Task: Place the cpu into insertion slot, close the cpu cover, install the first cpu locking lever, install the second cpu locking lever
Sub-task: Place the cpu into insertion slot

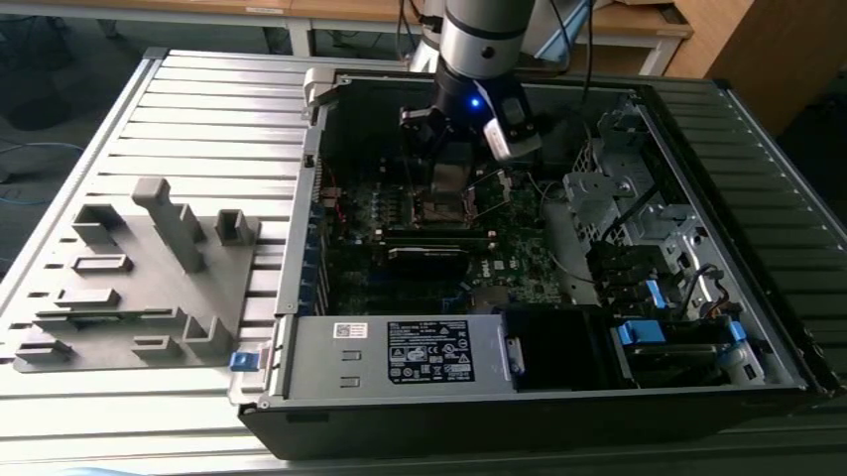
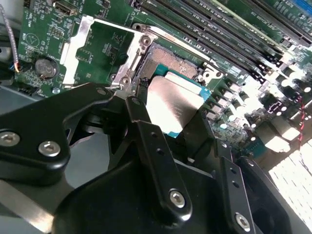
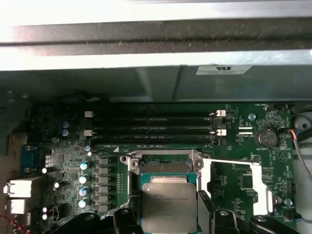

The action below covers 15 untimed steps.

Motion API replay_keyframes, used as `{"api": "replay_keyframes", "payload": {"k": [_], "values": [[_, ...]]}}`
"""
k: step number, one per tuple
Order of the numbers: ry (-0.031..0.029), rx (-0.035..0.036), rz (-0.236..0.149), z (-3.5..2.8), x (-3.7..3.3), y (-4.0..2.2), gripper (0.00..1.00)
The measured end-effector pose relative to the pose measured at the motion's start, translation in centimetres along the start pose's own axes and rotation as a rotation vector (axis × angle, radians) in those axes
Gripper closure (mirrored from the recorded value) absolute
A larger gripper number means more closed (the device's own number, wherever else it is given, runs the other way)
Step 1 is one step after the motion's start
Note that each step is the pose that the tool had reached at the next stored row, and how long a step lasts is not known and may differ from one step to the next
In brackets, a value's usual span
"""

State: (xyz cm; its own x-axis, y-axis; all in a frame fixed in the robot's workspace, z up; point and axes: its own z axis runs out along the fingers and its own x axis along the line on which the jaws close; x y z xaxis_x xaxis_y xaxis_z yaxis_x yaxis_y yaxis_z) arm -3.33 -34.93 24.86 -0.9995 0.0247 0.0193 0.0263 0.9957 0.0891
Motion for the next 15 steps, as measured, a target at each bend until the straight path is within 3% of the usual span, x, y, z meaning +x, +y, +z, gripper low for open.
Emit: {"api": "replay_keyframes", "payload": {"k": [12,15], "values": [[-0.0002,0.0052,0.0,1.87,0.15,0.25,0.46],[-0.0001,0.0054,0.0,2.02,0.16,0.24,0.46]]}}
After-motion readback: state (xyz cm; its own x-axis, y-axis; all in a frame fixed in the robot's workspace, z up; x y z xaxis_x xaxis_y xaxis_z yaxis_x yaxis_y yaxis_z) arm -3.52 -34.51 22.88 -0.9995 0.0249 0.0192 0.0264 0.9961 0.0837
